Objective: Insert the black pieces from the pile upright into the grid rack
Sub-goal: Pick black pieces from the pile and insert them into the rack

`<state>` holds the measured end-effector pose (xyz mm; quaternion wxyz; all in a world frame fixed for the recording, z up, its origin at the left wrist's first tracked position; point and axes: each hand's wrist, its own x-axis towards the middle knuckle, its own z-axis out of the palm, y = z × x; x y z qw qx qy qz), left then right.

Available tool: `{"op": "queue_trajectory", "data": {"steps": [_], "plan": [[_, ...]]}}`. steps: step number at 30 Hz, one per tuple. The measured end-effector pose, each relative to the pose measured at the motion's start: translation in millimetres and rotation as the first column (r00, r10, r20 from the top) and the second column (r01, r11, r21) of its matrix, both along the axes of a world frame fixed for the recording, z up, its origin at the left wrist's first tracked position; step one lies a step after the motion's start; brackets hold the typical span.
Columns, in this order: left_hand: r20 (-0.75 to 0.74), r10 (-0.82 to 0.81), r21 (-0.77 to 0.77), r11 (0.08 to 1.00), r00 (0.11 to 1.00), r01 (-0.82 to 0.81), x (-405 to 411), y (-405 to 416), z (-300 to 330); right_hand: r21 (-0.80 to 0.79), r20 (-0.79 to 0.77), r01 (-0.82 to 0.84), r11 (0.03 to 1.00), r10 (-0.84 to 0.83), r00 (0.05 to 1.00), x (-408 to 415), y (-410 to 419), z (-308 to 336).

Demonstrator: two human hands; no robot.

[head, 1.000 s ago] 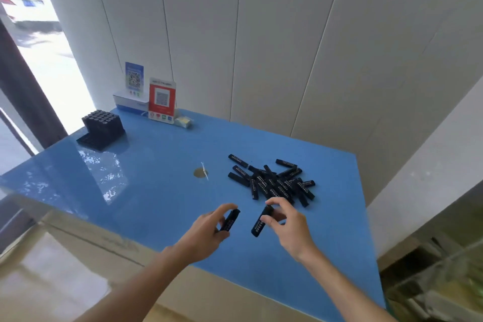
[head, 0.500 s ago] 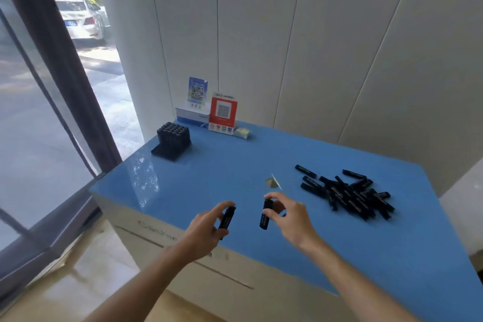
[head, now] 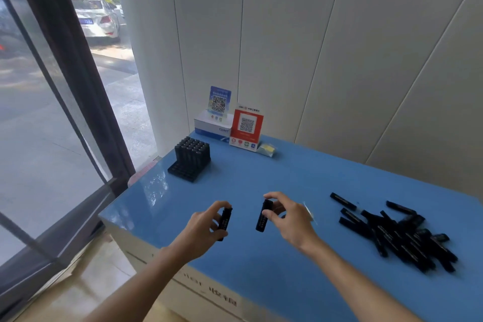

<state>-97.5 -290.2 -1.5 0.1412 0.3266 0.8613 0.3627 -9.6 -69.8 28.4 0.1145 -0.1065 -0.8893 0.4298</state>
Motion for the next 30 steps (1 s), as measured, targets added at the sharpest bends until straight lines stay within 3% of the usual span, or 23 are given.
{"op": "queue_trajectory", "data": {"steps": [7,17,22,30], "plan": [[-0.024,0.112,-0.031,0.993,0.993,-0.113,-79,-20,1,-0.041,0.016,-0.054,0.998,0.054,0.998,-84,1,-10],[-0.063,0.141,-0.025,0.989,0.988,-0.142,-166,-40,-11,-0.053,0.01,-0.044,0.998,0.045,0.999,-170,-21,-24],[-0.074,0.091,-0.02,0.995,0.993,-0.093,-221,-56,-17,-0.027,0.017,-0.027,0.999,0.027,0.999,-212,-46,-29],[-0.223,-0.064,-0.03,0.998,0.973,0.058,-303,-69,-15,0.087,-0.038,0.072,0.994,-0.069,0.997,-264,-96,-33]]}}
